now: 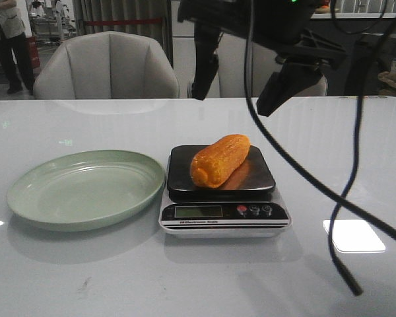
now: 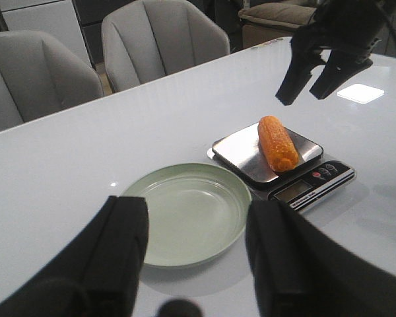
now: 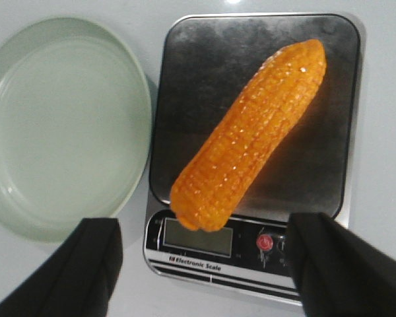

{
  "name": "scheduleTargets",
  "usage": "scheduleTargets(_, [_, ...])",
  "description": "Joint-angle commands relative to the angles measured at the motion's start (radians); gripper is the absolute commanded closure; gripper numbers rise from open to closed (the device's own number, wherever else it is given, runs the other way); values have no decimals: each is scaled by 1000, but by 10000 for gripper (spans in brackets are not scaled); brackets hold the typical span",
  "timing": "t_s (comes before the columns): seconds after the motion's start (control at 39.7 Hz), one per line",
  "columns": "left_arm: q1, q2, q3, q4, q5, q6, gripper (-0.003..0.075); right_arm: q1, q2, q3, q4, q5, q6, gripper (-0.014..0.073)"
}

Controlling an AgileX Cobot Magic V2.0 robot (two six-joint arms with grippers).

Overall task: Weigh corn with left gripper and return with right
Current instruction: 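Lower the right gripper over the corn on the scale and grasp it, then lift the corn with the right gripper and carry it to the plate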

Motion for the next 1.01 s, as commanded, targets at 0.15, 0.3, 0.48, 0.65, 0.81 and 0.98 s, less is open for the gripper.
scheduleTargets(0.15, [2, 9, -23, 9, -77, -2, 325, 29, 106, -169, -144, 60, 279, -13])
scheduleTargets(0.3, [2, 9, -23, 9, -77, -2, 325, 29, 167, -207, -144, 95, 334, -13])
scheduleTargets(0.48, [2, 9, -23, 9, -77, -2, 325, 29, 227, -226, -144, 107, 336, 14])
scheduleTargets(0.65, [2, 9, -23, 9, -77, -2, 325, 29, 252, -233, -143, 105, 334, 230])
scheduleTargets(0.81, [2, 9, -23, 9, -77, -2, 325, 53, 251, -279, -142, 103, 264, 405])
scheduleTargets(0.98, [2, 9, -23, 9, -77, -2, 325, 167, 258, -346, -142, 4, 150, 417])
